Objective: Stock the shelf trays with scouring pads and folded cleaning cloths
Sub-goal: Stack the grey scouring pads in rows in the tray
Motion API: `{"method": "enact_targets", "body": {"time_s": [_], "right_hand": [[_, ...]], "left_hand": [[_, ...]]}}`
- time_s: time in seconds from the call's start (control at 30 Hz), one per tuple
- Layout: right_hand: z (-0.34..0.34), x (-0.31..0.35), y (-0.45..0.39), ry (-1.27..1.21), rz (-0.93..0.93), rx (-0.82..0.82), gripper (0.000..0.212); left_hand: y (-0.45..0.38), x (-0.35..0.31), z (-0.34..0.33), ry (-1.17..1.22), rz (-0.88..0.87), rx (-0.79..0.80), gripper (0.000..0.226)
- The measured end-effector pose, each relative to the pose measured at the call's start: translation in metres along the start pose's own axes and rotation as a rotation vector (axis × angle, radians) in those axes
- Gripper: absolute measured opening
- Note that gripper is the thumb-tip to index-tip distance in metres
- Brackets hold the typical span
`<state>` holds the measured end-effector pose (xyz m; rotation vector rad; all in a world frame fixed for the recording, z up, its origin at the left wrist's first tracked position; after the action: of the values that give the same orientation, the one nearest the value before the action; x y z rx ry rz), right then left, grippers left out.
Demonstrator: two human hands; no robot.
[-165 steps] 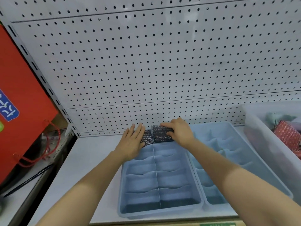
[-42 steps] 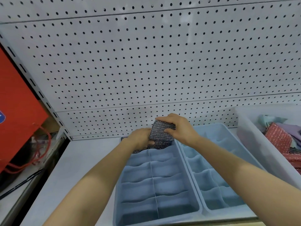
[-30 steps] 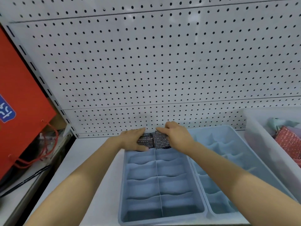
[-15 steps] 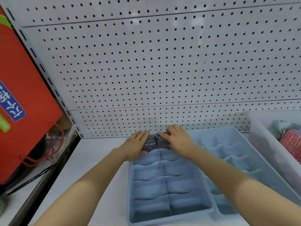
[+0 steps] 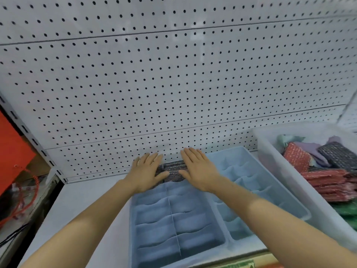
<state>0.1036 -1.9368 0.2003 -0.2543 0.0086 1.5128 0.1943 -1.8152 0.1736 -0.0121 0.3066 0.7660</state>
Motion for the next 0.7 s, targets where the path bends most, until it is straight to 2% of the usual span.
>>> {"method": "enact_targets", "body": {"time_s": [0.1, 0.2, 0.3, 0.37, 0.43, 0.7], "right_hand": [[0.041, -0.053, 0.027, 0.017, -0.143, -0.102, 0.067], [0.067, -0.117, 0.071, 0.049, -0.293, -0.125, 0.066], [0.082, -0.178, 0.12, 0.078, -0.421, -0.104, 0.067], [0.093, -0.217, 0.158, 0.103, -0.491, -0.126, 0.066], [0.098, -0.25, 0.189, 0.132, -0.544, -0.109, 0.063], [0.111, -0.351, 0.271, 0.186, -0.65, -0.053, 0.06]], "left_hand": [[-0.017, -0.078, 0.02, -0.038, -0.165, -0.03, 0.091], [-0.026, -0.173, 0.03, -0.068, -0.359, -0.024, 0.098], [-0.033, -0.251, 0.021, -0.073, -0.494, 0.02, 0.067], [-0.037, -0.301, 0.013, -0.086, -0.575, 0.023, 0.06], [-0.042, -0.344, 0.007, -0.097, -0.622, 0.036, 0.057], [-0.114, -0.513, -0.044, -0.008, -0.601, 0.163, 0.038]]}}
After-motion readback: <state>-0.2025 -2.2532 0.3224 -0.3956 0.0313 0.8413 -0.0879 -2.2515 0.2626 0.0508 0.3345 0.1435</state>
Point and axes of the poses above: each hand's wrist, its own y-axis away from the middle knuckle, its own z-axis out of the back of the hand, x = y × z, the point moved 10 cm from there along -y, towards the middle knuckle, and after that the axes turned 13 degrees about y, right-handed, at the moved point
